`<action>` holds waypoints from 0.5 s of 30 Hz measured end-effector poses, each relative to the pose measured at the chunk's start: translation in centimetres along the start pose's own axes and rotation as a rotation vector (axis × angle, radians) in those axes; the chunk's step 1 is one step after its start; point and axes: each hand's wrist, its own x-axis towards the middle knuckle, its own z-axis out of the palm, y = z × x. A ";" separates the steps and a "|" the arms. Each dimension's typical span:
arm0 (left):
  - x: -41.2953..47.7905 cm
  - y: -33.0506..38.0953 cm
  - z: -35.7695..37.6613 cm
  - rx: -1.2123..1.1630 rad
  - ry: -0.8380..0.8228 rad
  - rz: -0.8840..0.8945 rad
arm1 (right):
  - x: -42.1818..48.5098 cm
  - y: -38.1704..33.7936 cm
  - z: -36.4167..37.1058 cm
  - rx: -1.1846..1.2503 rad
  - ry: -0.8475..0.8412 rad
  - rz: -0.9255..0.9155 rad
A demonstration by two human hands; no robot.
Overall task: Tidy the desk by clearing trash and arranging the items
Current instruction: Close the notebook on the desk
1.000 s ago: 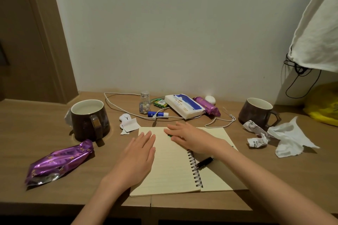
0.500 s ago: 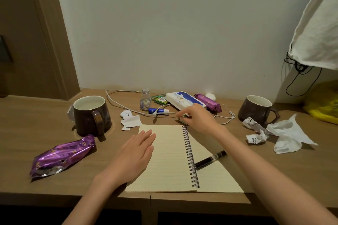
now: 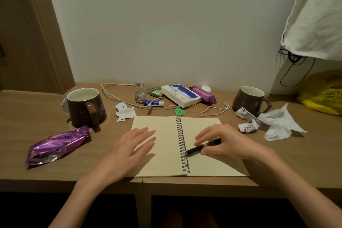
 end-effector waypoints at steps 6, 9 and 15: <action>-1.8 0.2 0.5 0.308 -0.110 -0.030 | -0.9 0.4 1.2 0.027 0.177 -0.010; -2.2 0.4 0.1 0.310 -0.140 -0.041 | -1.1 0.3 0.7 0.088 0.329 0.038; -1.3 2.4 -1.2 0.350 -0.020 -0.016 | -0.5 0.1 -1.2 0.493 0.438 0.199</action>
